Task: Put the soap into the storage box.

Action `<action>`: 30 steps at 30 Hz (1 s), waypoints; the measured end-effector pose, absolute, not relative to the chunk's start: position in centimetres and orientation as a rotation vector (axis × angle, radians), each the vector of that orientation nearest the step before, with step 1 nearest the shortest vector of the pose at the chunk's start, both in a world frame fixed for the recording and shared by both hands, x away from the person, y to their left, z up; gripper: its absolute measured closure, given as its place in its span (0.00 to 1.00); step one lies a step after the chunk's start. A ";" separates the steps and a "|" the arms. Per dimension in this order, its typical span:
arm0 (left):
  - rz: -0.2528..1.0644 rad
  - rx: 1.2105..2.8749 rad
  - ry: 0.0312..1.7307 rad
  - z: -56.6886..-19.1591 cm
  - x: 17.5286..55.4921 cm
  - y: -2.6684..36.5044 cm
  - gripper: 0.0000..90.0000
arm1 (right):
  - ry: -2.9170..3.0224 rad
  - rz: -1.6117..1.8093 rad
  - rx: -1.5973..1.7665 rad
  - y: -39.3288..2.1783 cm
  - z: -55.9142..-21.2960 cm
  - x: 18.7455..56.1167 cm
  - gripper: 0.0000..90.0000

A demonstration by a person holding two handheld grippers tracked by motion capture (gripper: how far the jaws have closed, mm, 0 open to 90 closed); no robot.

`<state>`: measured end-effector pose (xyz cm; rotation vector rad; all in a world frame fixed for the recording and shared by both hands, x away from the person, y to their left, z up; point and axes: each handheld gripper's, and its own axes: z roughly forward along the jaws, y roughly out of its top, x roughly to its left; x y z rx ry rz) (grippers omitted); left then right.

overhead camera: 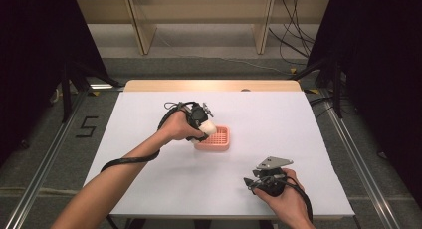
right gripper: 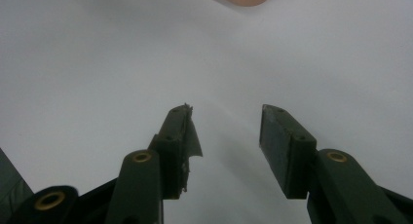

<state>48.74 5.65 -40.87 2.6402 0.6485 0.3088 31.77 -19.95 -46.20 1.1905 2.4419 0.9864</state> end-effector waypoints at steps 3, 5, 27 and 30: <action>0.305 2.637 0.653 -41.1 48.8 5.6 0.55 | 2.438 0.988 1.192 -19.9 -46.2 31.8 0.62; 0.307 2.637 0.650 -41.2 48.8 5.5 0.55 | 2.439 0.987 1.191 -20.0 -46.2 31.8 0.62; 0.314 2.635 0.608 -41.5 49.3 4.8 0.55 | 2.433 0.988 1.198 -19.9 -46.2 31.7 0.62; 0.316 2.634 0.610 -41.6 49.3 4.8 0.55 | 2.431 0.989 1.197 -19.9 -46.2 31.7 0.62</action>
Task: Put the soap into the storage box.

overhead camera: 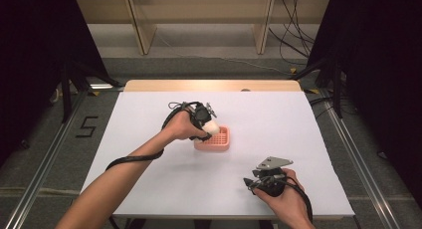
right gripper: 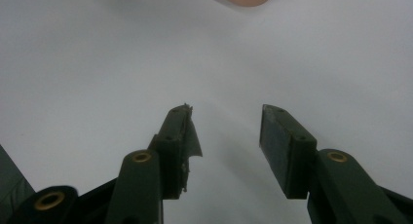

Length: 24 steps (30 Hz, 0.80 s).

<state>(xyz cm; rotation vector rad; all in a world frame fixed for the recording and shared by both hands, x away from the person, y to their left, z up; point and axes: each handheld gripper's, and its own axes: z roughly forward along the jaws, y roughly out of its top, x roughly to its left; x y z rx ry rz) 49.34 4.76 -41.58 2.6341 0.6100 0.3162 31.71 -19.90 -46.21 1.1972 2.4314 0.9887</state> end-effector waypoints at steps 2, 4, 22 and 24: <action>0.316 2.634 0.603 -41.6 49.4 4.7 0.55 | 2.431 0.987 1.175 -20.0 -46.3 31.8 0.62; 0.313 2.625 0.616 -41.7 49.4 4.7 0.55 | 2.444 0.974 1.172 -20.0 -46.2 31.8 0.62; 0.321 2.630 0.592 -42.2 49.7 4.4 0.55 | 2.445 0.977 1.175 -20.0 -46.2 31.8 0.62; 0.324 2.631 0.590 -42.2 49.7 4.3 0.55 | 2.434 0.988 1.176 -19.9 -46.3 31.8 0.62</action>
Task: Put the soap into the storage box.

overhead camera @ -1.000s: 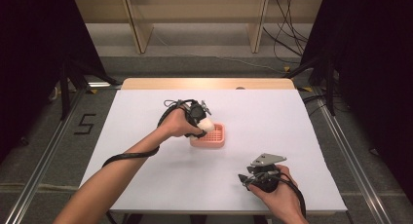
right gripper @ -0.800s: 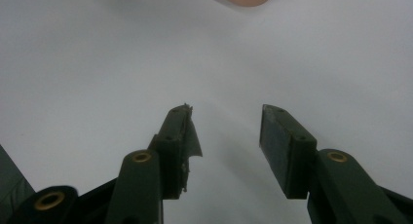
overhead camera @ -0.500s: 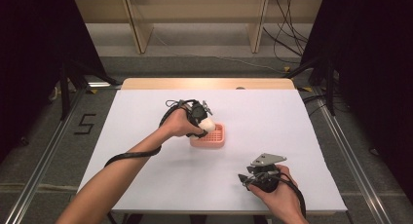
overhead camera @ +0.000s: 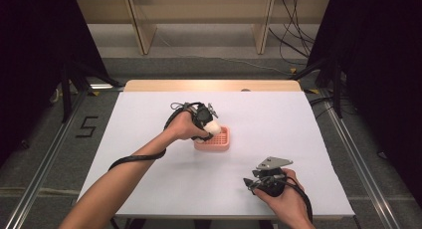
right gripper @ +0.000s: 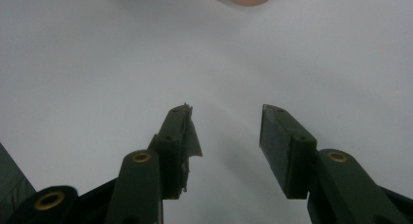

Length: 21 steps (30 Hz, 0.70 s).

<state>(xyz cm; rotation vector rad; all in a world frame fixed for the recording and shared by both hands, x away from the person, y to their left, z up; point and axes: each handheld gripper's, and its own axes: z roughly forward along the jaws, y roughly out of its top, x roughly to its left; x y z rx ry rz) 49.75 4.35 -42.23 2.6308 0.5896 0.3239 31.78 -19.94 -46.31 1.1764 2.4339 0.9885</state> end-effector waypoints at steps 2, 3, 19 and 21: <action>0.324 2.630 0.589 -42.3 49.7 4.3 0.55 | 2.447 0.976 1.171 -20.0 -46.3 31.8 0.62; 0.323 2.630 0.589 -42.3 49.7 4.3 0.55 | 2.447 0.977 1.170 -20.0 -46.3 31.8 0.62; 0.303 2.644 0.584 -42.9 49.9 3.9 0.55 | 2.442 0.981 1.171 -20.0 -46.3 31.8 0.62; 0.303 2.641 0.586 -42.9 50.0 3.8 0.55 | 2.446 0.978 1.168 -20.0 -46.2 31.8 0.62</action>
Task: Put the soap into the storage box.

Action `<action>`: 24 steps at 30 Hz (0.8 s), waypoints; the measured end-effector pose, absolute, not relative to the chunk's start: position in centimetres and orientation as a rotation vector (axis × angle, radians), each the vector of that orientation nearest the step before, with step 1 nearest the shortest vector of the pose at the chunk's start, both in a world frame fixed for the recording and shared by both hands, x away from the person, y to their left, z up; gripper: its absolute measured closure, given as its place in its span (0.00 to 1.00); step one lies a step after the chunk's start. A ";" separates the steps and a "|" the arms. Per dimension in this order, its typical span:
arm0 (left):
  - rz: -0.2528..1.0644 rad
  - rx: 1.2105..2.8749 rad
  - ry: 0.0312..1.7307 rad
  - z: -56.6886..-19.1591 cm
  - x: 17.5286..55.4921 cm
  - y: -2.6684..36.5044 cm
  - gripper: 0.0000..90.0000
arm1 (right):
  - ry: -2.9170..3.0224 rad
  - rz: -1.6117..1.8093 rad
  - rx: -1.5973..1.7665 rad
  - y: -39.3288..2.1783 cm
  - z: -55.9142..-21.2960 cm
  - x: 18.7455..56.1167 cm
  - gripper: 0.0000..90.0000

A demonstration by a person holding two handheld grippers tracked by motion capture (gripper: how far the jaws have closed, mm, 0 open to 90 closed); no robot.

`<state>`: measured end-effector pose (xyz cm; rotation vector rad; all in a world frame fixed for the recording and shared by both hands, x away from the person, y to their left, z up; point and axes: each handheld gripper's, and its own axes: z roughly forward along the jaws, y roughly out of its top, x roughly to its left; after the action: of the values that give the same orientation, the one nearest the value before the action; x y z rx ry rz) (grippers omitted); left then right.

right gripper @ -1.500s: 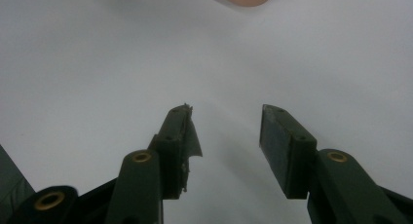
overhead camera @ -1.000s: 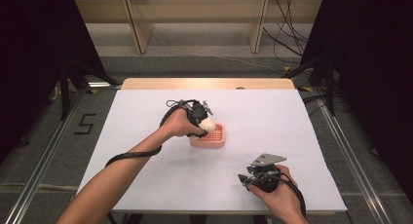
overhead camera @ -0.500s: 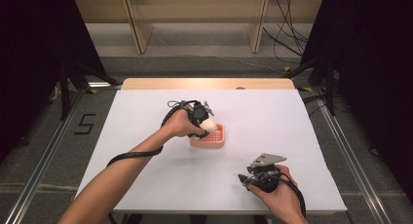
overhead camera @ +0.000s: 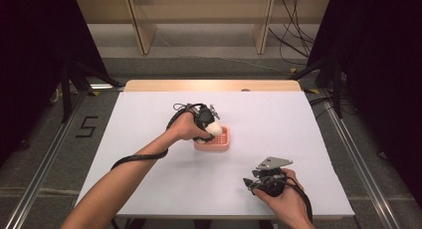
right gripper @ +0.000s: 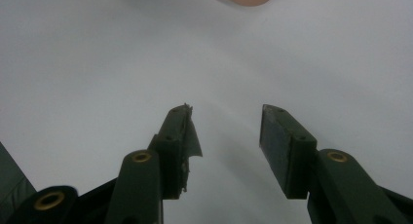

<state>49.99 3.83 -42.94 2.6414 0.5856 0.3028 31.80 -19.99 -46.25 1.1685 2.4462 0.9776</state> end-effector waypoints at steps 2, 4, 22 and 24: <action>0.295 2.643 0.591 -43.0 50.0 3.8 0.55 | 2.446 0.979 1.172 -20.0 -46.2 31.8 0.62; 0.300 2.651 0.577 -43.0 50.1 3.8 0.55 | 2.435 0.991 1.176 -19.9 -46.3 31.8 0.62; 0.288 2.645 0.596 -43.7 50.5 3.9 0.53 | 2.443 0.981 1.174 -20.0 -46.2 31.7 0.62; 0.273 2.626 0.614 -43.6 50.4 3.8 0.53 | 2.443 0.979 1.173 -20.0 -46.2 31.7 0.62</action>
<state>50.40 3.81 -43.59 2.6262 0.6142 0.2731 31.74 -20.00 -46.18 1.1731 2.4434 0.9791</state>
